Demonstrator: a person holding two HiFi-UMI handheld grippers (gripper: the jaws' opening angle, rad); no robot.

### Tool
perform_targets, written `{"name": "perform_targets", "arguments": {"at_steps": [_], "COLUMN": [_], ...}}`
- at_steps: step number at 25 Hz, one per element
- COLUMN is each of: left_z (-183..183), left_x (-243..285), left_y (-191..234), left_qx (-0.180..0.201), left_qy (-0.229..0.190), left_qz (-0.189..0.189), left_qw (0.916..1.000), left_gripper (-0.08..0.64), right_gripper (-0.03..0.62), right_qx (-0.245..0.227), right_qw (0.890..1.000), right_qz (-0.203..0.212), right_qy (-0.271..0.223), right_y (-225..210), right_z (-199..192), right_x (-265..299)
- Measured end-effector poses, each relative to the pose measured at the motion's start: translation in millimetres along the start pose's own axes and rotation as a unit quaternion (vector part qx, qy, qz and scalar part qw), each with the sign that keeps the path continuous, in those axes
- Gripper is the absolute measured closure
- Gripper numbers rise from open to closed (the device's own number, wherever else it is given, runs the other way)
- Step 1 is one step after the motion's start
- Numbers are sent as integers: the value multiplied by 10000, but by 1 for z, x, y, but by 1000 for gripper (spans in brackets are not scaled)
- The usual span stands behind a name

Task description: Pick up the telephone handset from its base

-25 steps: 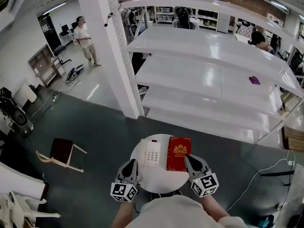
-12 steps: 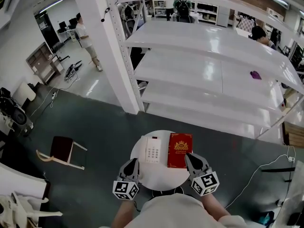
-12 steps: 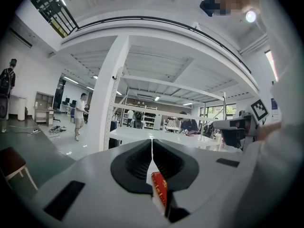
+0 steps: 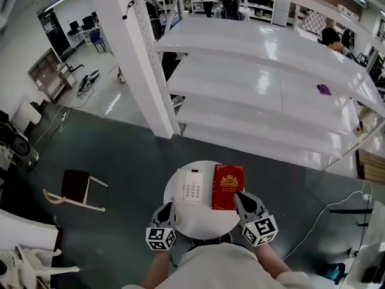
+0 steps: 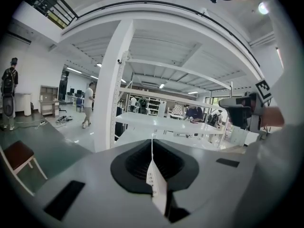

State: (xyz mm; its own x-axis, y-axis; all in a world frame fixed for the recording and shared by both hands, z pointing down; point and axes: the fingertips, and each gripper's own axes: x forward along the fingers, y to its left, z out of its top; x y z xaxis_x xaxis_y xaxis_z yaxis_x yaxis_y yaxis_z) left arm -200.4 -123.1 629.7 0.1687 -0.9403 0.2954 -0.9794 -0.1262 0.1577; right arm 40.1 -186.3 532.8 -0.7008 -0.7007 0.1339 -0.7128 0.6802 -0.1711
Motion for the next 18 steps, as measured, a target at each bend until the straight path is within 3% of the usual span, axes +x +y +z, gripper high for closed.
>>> {"name": "perform_targets", "arguments": {"at_steps": [18], "left_z": [-99], "left_x": [49], "left_y": [19], "left_qx": [-179], "left_qy": [1251], "left_qz": [-70], "left_qw": [9920], "left_gripper": [537], "right_gripper": [583], "right_qx": [52], "right_qw": [9995], "right_qz": [-271], "right_qy": [140], "right_y": [-10], "right_z": [-4], "right_x": [13]}}
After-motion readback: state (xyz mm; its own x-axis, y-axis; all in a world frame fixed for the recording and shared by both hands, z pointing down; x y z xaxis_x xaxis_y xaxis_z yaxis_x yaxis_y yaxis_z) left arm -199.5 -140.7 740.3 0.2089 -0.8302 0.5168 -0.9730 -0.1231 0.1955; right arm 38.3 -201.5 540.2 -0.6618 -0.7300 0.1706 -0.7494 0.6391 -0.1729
